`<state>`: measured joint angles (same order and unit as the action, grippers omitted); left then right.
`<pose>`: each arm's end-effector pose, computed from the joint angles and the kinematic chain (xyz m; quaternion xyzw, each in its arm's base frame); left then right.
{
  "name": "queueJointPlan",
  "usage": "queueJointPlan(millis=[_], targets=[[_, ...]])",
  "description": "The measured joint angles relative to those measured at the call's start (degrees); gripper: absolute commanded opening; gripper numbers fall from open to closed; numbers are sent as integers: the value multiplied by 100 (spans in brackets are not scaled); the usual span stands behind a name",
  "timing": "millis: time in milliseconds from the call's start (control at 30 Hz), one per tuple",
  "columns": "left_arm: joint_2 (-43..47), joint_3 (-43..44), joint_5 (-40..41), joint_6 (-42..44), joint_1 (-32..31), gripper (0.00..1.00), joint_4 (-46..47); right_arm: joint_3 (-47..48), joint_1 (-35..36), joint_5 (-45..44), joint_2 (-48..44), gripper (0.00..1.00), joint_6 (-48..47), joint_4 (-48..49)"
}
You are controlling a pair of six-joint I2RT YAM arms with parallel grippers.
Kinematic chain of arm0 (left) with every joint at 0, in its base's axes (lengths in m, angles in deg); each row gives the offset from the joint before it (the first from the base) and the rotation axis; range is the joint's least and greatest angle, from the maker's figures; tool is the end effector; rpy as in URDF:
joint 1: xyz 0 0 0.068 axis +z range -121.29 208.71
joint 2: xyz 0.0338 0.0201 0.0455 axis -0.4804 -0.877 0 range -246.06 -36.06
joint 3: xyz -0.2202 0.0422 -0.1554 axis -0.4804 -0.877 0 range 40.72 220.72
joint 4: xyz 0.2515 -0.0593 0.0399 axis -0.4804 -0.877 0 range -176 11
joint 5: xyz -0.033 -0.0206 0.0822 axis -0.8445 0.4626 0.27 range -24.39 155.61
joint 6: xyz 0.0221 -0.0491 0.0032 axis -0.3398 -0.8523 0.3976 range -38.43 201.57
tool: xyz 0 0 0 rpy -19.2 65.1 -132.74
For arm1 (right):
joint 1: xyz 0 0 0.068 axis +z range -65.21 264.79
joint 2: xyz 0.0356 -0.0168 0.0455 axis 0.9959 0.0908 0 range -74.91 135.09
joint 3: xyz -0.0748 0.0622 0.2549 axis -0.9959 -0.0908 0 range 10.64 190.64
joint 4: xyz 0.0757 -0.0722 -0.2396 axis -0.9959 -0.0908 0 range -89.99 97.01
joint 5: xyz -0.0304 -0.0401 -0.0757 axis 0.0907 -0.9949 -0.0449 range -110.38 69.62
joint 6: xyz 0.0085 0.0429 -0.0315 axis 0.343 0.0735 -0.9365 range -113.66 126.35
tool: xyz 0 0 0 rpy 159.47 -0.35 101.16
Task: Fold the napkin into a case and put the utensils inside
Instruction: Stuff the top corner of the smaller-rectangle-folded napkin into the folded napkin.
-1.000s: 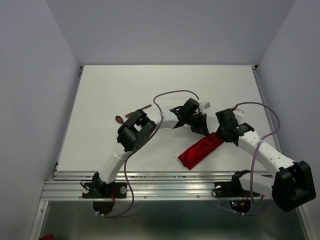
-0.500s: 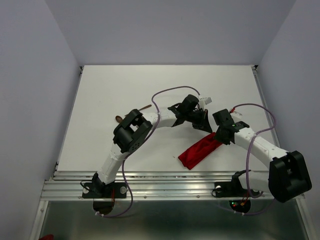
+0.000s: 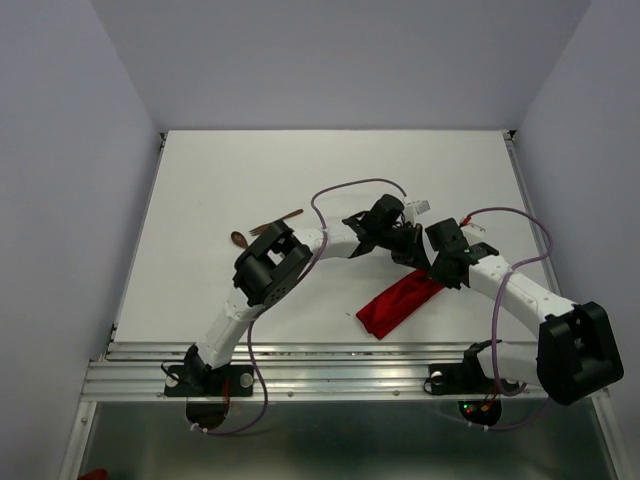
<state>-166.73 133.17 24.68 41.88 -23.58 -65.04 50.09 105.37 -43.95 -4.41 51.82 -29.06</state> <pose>0.2957 -0.4206 0.1679 0.2750 0.7613 -0.5697 0.1421 0.2054 0.0619 0.1892 0.2463 0.9282 -0.0621 0.2718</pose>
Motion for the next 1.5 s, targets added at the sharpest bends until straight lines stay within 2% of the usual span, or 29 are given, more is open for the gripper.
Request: queueJointPlan(millis=[633,1500], targets=[[-752,328,-109,-262,-103,0,166,0,0,4,-57,1,0,4],[-758,328,-92,-122,-173,0,105,-20,0,227,-470,1,46,7]])
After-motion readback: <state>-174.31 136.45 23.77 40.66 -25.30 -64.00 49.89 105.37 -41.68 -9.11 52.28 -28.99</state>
